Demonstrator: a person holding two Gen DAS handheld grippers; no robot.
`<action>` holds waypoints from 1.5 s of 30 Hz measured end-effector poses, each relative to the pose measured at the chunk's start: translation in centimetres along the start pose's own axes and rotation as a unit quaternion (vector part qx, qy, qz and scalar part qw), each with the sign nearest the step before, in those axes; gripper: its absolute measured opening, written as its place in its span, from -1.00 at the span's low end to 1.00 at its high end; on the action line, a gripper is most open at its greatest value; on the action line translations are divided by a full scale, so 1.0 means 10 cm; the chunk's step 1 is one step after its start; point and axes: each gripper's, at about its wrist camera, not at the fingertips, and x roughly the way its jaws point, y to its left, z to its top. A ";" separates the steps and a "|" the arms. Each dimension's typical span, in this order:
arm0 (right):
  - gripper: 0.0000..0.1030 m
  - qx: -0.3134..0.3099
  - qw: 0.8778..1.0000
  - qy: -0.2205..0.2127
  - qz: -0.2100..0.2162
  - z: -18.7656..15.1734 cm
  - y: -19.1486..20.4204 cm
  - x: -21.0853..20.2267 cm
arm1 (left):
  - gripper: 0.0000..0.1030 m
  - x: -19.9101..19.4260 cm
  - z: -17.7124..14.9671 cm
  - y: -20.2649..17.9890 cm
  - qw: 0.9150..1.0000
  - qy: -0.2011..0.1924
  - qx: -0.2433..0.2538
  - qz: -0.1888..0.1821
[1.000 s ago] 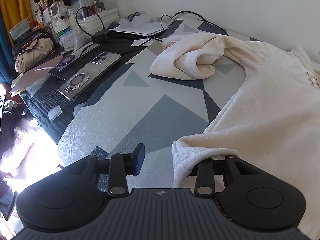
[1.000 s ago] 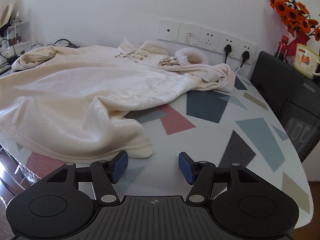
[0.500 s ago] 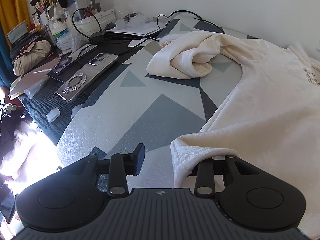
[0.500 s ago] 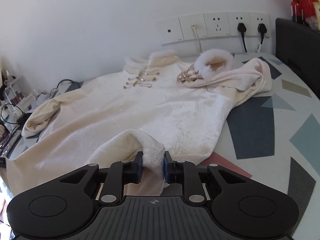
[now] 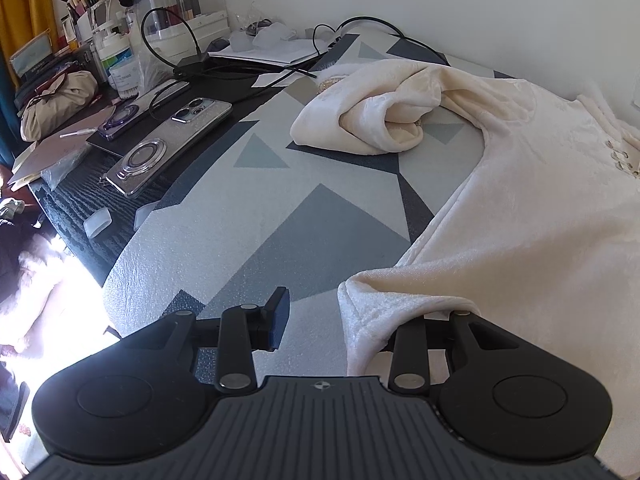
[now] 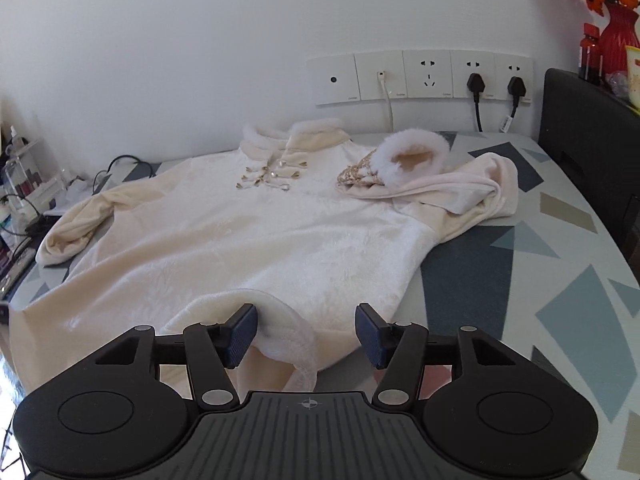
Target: Fold clothes
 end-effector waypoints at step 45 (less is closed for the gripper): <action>-0.04 -0.173 0.983 0.068 0.004 0.02 0.75 0.46 | -0.27 0.07 -0.09 0.03 1.000 0.009 -0.012 -0.027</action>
